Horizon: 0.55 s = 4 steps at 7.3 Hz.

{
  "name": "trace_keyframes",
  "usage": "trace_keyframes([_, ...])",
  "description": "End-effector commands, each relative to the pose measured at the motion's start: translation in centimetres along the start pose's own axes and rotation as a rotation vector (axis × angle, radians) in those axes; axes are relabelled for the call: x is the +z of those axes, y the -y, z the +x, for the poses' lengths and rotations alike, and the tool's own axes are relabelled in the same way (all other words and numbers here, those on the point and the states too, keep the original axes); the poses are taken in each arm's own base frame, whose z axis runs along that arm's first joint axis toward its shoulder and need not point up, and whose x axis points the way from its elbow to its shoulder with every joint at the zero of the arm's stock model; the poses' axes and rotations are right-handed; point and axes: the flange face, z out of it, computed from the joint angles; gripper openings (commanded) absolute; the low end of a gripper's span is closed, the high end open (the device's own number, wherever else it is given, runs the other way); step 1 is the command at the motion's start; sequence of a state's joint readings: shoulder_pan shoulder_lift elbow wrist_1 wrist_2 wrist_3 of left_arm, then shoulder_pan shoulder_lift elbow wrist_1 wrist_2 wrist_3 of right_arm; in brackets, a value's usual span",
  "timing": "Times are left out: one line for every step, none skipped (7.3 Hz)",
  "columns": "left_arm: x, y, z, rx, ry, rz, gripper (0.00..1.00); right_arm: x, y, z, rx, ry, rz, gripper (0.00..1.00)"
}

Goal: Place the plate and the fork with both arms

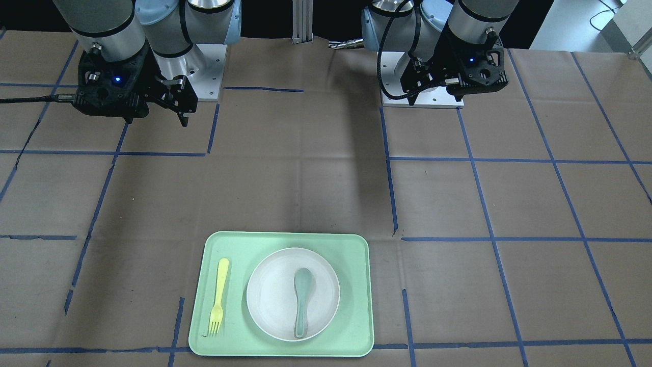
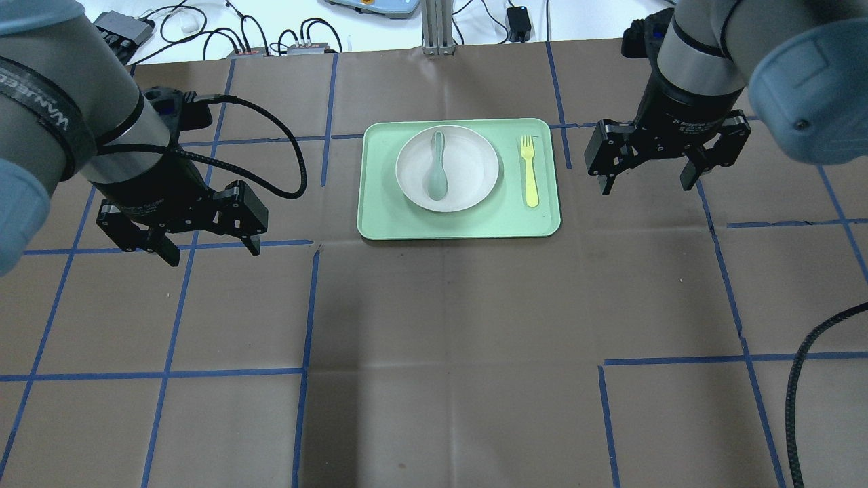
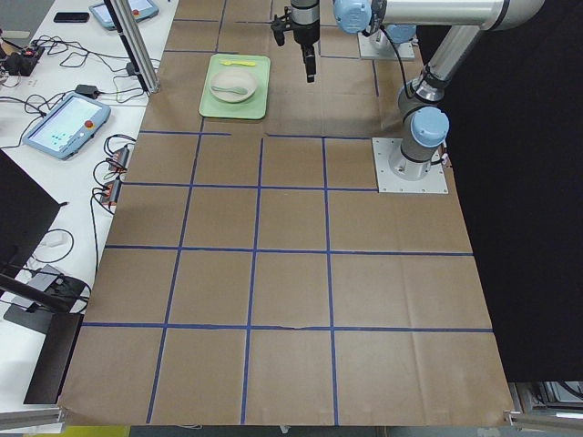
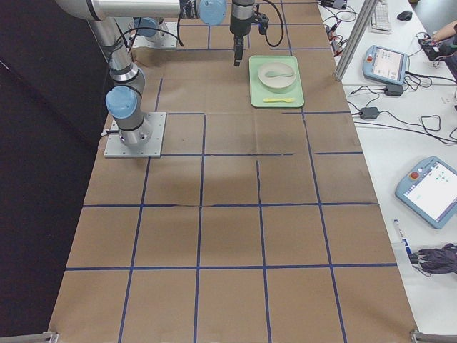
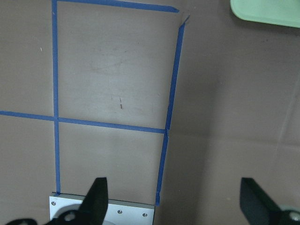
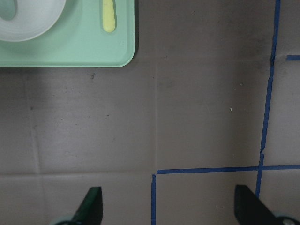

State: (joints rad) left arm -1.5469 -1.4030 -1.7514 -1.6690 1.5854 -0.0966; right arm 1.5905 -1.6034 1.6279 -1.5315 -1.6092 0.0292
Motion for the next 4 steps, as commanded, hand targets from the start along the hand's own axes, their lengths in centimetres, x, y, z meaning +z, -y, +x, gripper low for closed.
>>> trace_keyframes([-0.20, -0.12, -0.06, 0.002, 0.002, 0.005, 1.00, -0.14, -0.10, 0.13, -0.005, 0.002, 0.004, 1.00])
trace_keyframes([-0.09, -0.02, -0.02, 0.001, -0.001, 0.002, 1.00, -0.19, -0.08, 0.40, 0.001, 0.004, 0.004, 1.00])
trace_keyframes([-0.09, -0.02, -0.01, 0.001, -0.003, 0.002, 1.00, -0.28, -0.10, 0.26, -0.002, 0.004, 0.007, 1.00])
trace_keyframes([-0.09, -0.02, 0.03, 0.001, -0.006, 0.002, 1.00, -0.28, -0.10, 0.26, -0.002, 0.004, 0.007, 1.00])
